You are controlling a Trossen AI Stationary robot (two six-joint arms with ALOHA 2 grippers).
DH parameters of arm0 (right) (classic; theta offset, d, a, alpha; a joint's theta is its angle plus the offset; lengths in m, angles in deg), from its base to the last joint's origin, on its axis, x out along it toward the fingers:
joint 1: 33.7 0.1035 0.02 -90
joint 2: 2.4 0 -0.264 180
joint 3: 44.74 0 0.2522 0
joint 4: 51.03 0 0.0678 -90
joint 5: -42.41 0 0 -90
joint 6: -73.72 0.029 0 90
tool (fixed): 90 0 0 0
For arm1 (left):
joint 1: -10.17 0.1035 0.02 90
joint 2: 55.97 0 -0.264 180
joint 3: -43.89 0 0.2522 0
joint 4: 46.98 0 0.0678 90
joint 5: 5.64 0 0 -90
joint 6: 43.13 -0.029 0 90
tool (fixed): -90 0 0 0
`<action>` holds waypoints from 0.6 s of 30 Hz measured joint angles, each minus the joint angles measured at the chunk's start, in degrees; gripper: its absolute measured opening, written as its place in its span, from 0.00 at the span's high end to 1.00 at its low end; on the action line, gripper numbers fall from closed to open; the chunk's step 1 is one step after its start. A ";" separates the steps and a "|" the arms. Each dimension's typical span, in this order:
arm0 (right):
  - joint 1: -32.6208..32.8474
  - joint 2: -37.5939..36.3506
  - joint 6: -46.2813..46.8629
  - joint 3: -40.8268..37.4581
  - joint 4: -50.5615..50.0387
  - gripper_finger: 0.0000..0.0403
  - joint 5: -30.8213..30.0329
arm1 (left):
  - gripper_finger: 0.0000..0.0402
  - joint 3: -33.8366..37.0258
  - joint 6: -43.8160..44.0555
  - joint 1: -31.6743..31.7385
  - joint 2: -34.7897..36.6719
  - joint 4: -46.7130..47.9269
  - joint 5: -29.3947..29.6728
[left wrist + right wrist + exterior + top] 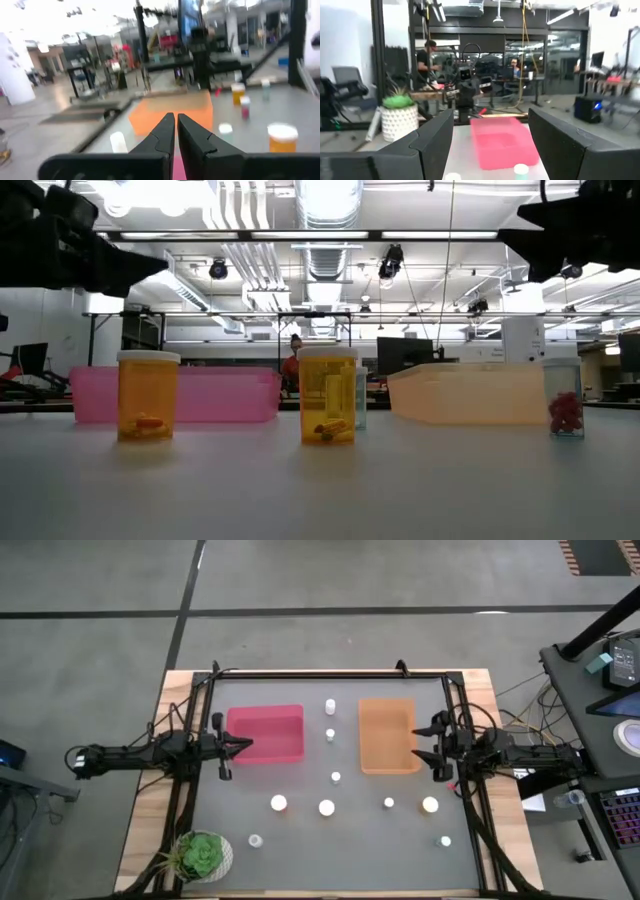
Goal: Pick and place medicine bottles into bin by pill shape (circle, oval)
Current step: Put the left orange pill into the pink bin
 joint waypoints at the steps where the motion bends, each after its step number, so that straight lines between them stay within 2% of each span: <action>1: 0.00 0.00 1.13 -0.01 0.02 0.38 -0.02 | 0.98 -0.01 0.08 0.00 0.00 -1.36 0.00; 6: -0.02 0.00 3.91 0.01 1.65 0.38 0.01 | 0.98 0.00 10.90 0.00 -0.09 -6.55 -0.17; 11: -0.02 0.02 3.90 -0.01 1.32 0.38 0.02 | 0.98 0.00 6.96 0.00 -0.11 -12.49 0.46; 18: -0.02 0.00 2.46 0.01 1.42 0.38 -0.25 | 0.98 0.00 7.09 0.00 -0.26 -21.40 0.38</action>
